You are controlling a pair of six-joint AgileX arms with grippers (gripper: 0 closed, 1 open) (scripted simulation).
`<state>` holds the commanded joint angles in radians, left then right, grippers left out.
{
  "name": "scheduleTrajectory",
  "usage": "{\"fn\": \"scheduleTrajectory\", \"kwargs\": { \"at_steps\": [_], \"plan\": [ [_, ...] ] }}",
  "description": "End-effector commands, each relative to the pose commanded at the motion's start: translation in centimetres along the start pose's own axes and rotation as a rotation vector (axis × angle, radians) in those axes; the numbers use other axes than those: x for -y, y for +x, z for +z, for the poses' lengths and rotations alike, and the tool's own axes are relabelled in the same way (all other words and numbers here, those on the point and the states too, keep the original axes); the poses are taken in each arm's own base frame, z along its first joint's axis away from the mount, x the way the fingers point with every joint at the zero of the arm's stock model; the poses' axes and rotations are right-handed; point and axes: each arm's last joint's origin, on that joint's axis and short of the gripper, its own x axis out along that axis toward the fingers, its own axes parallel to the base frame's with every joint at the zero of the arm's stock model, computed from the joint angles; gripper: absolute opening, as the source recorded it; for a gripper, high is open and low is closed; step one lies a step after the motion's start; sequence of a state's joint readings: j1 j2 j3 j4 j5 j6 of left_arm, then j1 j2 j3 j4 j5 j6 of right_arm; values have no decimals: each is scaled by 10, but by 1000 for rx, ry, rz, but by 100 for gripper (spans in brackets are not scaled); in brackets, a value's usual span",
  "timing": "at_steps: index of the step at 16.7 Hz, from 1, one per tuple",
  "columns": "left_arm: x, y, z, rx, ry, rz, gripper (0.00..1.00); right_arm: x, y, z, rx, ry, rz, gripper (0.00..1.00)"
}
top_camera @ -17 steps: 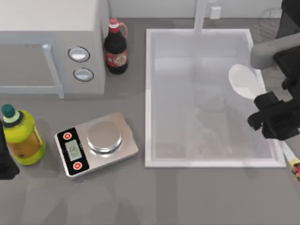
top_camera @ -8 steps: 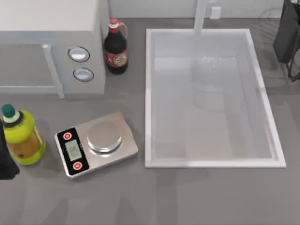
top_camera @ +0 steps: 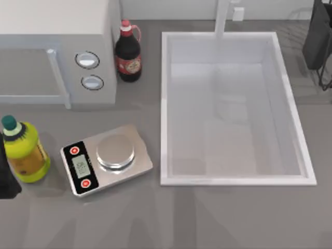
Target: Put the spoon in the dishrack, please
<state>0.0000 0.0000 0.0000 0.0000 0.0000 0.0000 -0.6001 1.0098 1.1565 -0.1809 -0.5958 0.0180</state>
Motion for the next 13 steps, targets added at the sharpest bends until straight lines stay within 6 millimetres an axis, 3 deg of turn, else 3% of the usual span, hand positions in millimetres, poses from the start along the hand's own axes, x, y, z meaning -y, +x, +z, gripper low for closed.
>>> {"fn": "scheduleTrajectory", "kwargs": {
  "at_steps": [2, 8, 10, 13],
  "plan": [
    [0, 0, 0, 0, 0, 0, 100, 2, -8, 3, 35, -25, -12, 0],
    [0, 0, 0, 0, 0, 0, 100, 4, -3, 3, 35, -24, -11, 0],
    [0, 0, 0, 0, 0, 0, 100, 12, 13, -2, 34, -22, -13, 0],
    [0, 0, 0, 0, 0, 0, 100, 29, 57, -24, 32, -22, -17, 0]
  ]
}}
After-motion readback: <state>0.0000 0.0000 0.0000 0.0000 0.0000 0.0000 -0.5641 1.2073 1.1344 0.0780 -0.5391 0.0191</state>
